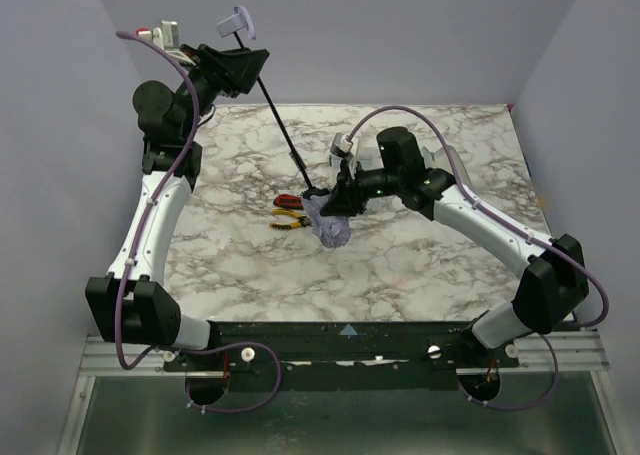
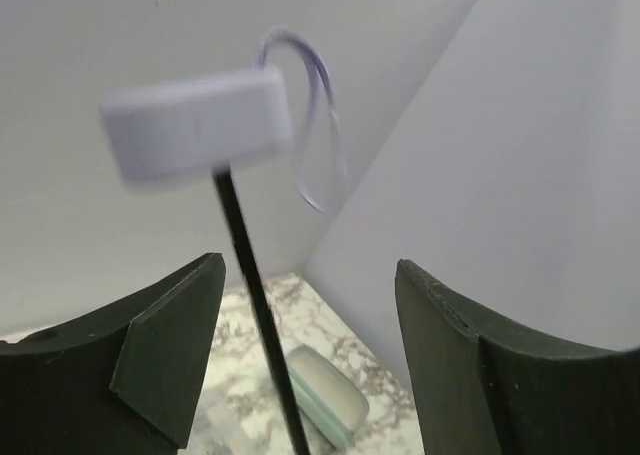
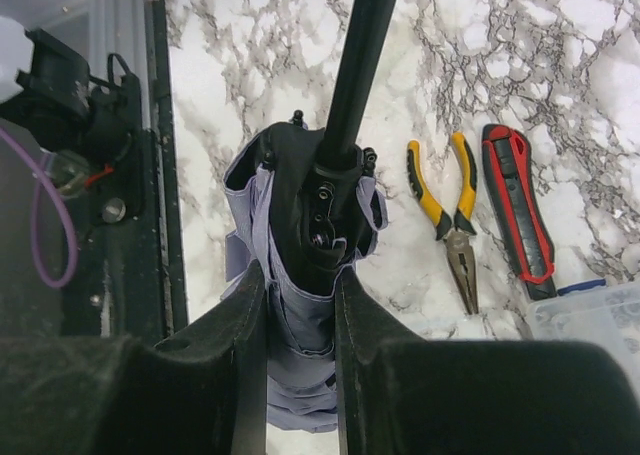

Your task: Open the umbrella

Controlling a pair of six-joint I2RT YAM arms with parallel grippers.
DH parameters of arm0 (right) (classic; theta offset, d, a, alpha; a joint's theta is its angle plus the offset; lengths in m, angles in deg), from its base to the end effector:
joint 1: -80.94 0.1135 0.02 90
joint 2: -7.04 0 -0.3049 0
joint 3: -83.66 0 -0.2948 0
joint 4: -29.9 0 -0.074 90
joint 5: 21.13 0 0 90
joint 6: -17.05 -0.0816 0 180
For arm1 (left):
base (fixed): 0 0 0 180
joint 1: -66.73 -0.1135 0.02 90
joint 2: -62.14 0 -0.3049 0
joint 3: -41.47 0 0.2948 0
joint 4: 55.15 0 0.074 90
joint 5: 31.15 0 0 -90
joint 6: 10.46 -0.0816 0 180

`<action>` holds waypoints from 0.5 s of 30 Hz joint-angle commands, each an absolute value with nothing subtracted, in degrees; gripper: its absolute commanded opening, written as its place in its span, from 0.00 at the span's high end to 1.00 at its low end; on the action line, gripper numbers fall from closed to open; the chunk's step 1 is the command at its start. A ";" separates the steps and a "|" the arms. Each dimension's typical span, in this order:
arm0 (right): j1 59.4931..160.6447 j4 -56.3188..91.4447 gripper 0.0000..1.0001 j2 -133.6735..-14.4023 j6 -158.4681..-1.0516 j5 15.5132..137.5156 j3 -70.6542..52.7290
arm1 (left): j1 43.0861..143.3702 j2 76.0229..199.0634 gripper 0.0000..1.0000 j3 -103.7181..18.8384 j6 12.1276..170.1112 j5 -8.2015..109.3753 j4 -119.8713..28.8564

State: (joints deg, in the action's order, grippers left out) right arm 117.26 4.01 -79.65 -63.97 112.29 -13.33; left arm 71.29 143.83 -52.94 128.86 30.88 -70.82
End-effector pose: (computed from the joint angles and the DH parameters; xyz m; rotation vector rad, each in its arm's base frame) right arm 0.2991 0.2895 0.3332 -1.2289 1.7099 1.0759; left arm 0.3877 -0.0693 0.5496 0.0061 1.2057 -1.0924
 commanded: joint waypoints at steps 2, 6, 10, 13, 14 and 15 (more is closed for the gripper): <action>115.61 9.44 1.00 -78.84 -71.30 116.29 -8.50 | 71.12 137.61 0.23 -44.10 125.03 25.51 -69.82; 115.66 10.26 1.00 -77.97 -72.26 117.11 -9.21 | 72.19 133.89 0.21 -37.79 125.38 29.19 -70.12; 115.64 11.36 1.00 -77.40 -72.77 117.93 -10.37 | 75.65 132.20 0.21 -35.11 124.92 33.97 -69.96; 115.64 12.19 1.00 -77.33 -75.24 118.47 -10.66 | 78.36 132.56 0.21 -35.48 125.57 36.07 -69.74; 115.63 12.47 1.00 -77.21 -75.39 118.73 -10.76 | 78.90 133.05 0.22 -35.93 126.03 35.92 -69.81; 115.65 12.53 1.00 -77.22 -75.33 119.07 -10.85 | 79.52 133.40 0.22 -36.45 126.44 36.06 -69.86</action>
